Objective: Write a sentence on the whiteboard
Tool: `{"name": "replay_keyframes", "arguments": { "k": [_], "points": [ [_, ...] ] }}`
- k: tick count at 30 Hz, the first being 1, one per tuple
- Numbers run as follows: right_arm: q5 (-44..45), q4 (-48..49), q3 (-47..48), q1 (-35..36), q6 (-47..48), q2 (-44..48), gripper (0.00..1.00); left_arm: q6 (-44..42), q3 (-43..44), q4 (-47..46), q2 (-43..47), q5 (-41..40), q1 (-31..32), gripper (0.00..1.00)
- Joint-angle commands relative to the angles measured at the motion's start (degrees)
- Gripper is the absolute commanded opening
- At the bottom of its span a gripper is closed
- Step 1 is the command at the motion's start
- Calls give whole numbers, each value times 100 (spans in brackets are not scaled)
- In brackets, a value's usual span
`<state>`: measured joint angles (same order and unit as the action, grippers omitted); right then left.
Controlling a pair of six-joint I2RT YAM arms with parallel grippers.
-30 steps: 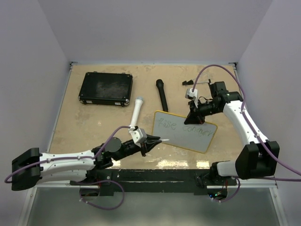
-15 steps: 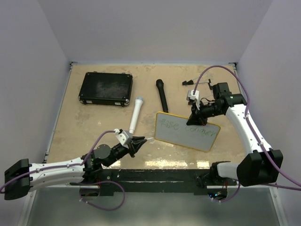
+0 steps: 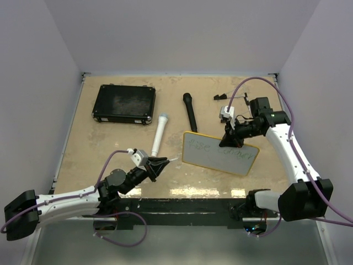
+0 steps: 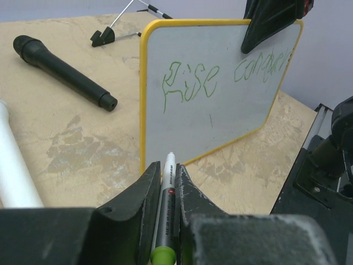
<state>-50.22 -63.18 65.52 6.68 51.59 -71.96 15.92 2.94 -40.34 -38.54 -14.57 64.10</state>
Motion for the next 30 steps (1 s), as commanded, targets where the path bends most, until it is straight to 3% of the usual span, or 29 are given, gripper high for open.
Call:
{"name": "replay_keyframes", "arguments": {
  "k": [1,14,24,30],
  "points": [
    [-278,-10,67,-26,44,262,0,262,-189,-510,14,235,-125,0],
    [-322,-98,163,-8,167,-37,0,-273,-250,-1098,-557,315,-125,0],
    [-366,-90,172,18,176,-151,0,-836,-119,-2530,-1891,490,-125,0],
    [-401,-142,242,44,254,-318,0,-1433,180,-2822,-2560,613,-125,0]
  ]
}}
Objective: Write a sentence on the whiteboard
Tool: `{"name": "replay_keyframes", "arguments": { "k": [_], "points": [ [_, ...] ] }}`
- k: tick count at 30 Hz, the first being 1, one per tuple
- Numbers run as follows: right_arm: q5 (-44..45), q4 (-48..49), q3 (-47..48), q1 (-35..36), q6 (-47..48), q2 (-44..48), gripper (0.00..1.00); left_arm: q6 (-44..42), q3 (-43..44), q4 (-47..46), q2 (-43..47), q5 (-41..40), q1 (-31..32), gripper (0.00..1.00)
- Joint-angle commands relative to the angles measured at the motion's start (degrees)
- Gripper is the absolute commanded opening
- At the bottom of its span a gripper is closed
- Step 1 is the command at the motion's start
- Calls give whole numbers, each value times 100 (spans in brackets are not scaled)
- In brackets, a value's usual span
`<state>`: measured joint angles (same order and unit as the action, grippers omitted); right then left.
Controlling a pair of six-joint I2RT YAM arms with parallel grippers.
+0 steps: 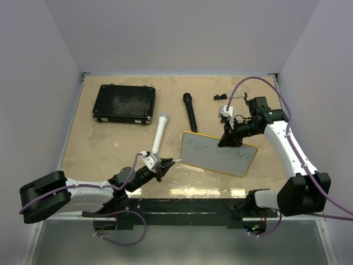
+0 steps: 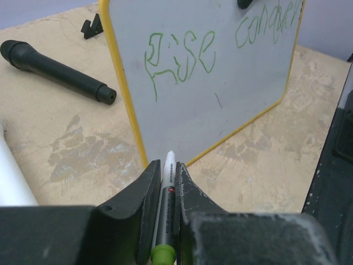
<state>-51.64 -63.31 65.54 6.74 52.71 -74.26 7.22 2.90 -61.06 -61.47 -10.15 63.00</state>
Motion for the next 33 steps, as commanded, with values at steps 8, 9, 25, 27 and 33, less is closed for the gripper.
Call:
{"name": "replay_keyframes", "arguments": {
  "k": [8,9,25,27,33],
  "points": [
    [-242,-191,293,73,284,-238,0,-687,273,-750,-366,145,-148,0],
    [-233,-173,310,64,293,-256,0,-687,264,-724,-313,145,-200,0],
    [-487,-155,64,99,547,-422,0,-186,185,-1207,-471,408,-350,0],
    [-549,-234,73,108,688,-458,0,-195,273,-1084,-410,409,-350,0],
    [-795,-269,73,108,1057,-484,0,-432,693,-366,-94,768,-350,0]
  ]
}}
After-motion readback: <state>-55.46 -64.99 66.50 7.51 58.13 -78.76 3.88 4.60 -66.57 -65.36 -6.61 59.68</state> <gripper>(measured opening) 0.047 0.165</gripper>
